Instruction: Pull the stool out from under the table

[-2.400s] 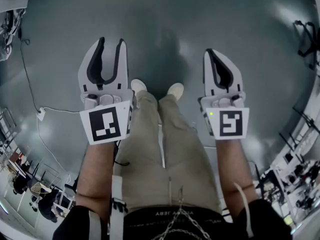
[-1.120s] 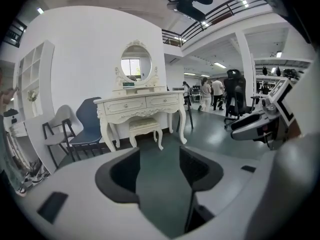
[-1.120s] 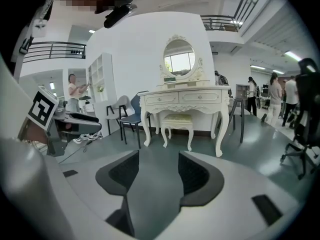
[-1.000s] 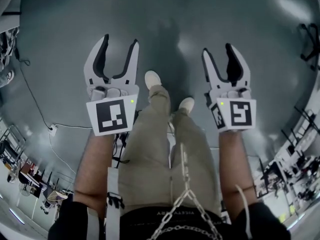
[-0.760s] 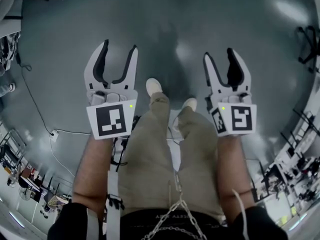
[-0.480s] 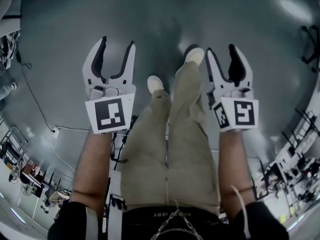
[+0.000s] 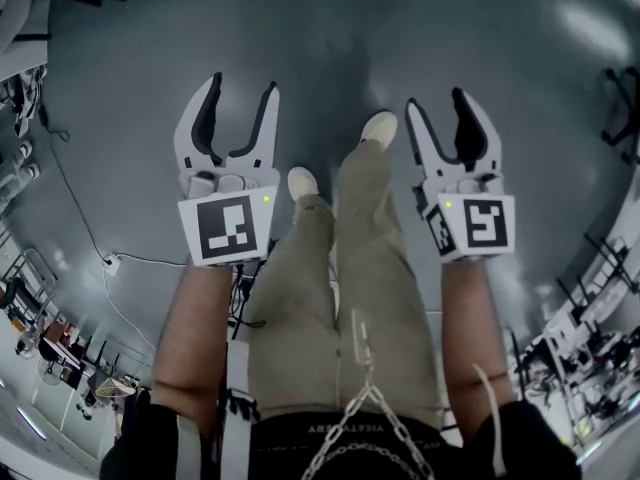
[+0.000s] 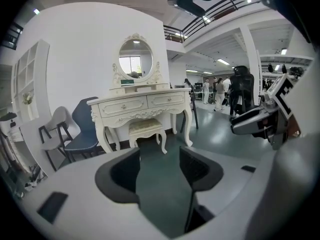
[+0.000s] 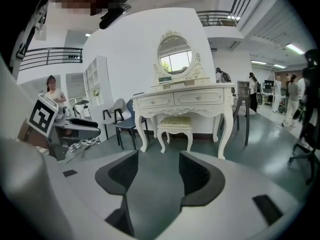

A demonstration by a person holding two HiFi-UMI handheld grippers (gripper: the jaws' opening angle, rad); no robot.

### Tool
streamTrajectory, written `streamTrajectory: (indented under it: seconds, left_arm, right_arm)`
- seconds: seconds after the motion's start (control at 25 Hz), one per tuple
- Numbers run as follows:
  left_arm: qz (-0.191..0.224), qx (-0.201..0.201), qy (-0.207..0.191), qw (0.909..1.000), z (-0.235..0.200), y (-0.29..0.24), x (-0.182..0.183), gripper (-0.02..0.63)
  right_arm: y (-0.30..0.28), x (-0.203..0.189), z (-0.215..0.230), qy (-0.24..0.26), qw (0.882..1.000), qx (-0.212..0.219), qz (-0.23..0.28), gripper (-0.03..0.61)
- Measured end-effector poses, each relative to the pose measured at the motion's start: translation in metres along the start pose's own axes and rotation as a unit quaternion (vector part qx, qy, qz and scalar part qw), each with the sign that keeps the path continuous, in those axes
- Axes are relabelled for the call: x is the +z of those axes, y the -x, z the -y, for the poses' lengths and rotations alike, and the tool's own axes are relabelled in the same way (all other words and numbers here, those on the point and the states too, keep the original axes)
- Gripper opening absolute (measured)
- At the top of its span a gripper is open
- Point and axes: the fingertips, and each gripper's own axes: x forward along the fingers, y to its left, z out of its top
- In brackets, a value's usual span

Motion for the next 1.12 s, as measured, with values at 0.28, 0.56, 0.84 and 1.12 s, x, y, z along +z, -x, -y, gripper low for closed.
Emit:
streamTrajectory:
  seconds: [0.28, 0.56, 0.84, 1.12]
  left_arm:
    - [-0.002, 0.000, 0.000, 1.0000, 0.017, -0.046, 0.027, 0.231]
    - [-0.003, 0.009, -0.012, 0.9999, 0.019, -0.084, 0.065, 0.231]
    - [0.006, 0.046, 0.004, 0.9989, -0.001, -0.095, 0.104, 0.230]
    - [-0.010, 0.047, 0.017, 0.9987, -0.012, -0.117, 0.091, 0.231]
  right_arm:
    - [-0.018, 0.019, 0.049, 0.007, 1.000, 0.010, -0.006, 0.234]
    - [-0.041, 0.047, 0.078, 0.000, 1.000, 0.029, -0.010, 0.235]
    - [-0.080, 0.079, 0.099, 0.012, 0.998, 0.056, -0.001, 0.234]
    - [-0.106, 0.089, 0.101, 0.018, 0.998, 0.064, -0.001, 0.235]
